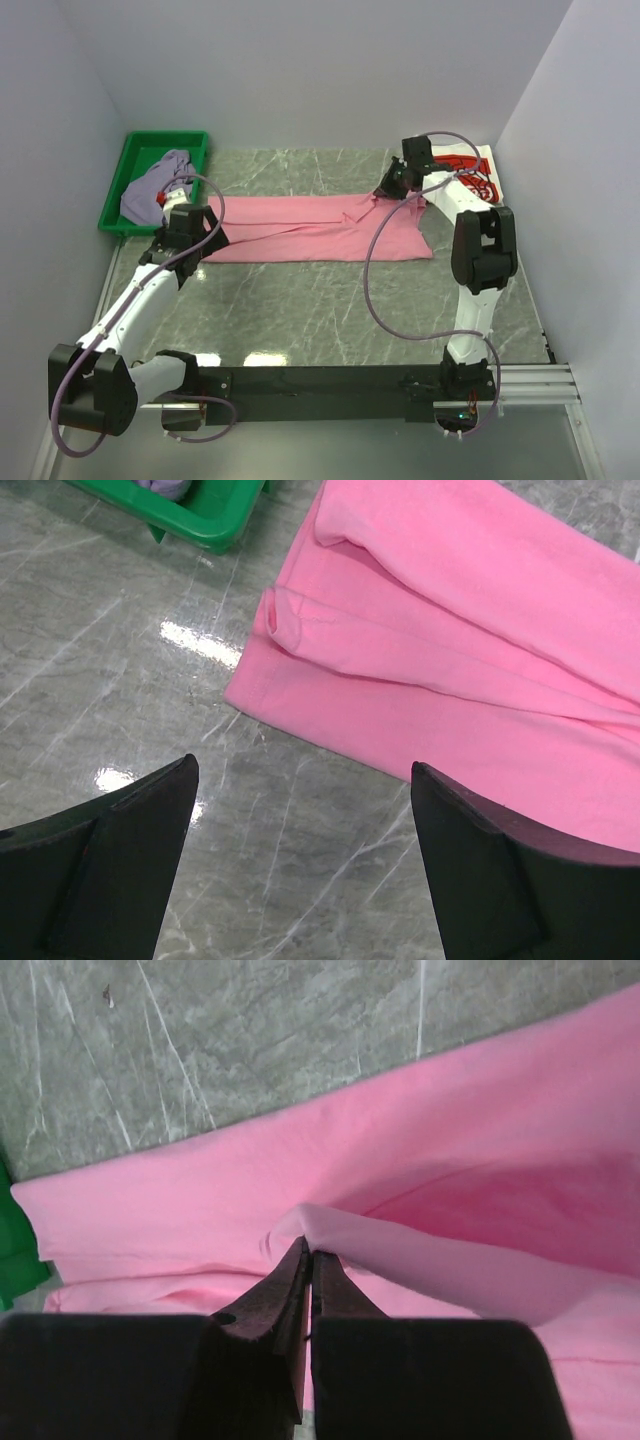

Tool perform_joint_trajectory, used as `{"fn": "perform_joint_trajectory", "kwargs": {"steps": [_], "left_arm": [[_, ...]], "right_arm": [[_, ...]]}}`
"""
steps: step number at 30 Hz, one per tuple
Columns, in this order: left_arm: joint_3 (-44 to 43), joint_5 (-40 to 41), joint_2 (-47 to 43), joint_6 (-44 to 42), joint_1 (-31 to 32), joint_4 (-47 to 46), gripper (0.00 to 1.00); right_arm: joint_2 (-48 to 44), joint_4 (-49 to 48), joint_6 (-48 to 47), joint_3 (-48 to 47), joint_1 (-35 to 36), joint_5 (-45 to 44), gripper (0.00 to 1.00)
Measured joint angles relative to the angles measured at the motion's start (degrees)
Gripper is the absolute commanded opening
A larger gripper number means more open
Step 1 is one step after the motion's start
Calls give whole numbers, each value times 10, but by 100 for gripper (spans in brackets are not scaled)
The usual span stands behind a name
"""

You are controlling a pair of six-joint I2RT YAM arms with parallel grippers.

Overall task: Fold and stack the t-shirts
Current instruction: Fold the tshirt

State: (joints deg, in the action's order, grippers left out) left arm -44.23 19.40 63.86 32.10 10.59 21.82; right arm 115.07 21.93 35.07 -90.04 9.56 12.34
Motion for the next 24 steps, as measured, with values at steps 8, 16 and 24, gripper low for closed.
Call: {"fn": "perform_joint_trajectory", "kwargs": {"steps": [8,16,24], "left_arm": [[0,0,9,0,0,0,92],[0,0,16,0,0,1,92],[0,-21,26,4,0,-1,92]], "right_arm": [[45,-26,14,-21,-11,23,31],[43,-37,-1,-18,-18,-12,54],[-71,-63,-19,115,-20,-11,53]]}}
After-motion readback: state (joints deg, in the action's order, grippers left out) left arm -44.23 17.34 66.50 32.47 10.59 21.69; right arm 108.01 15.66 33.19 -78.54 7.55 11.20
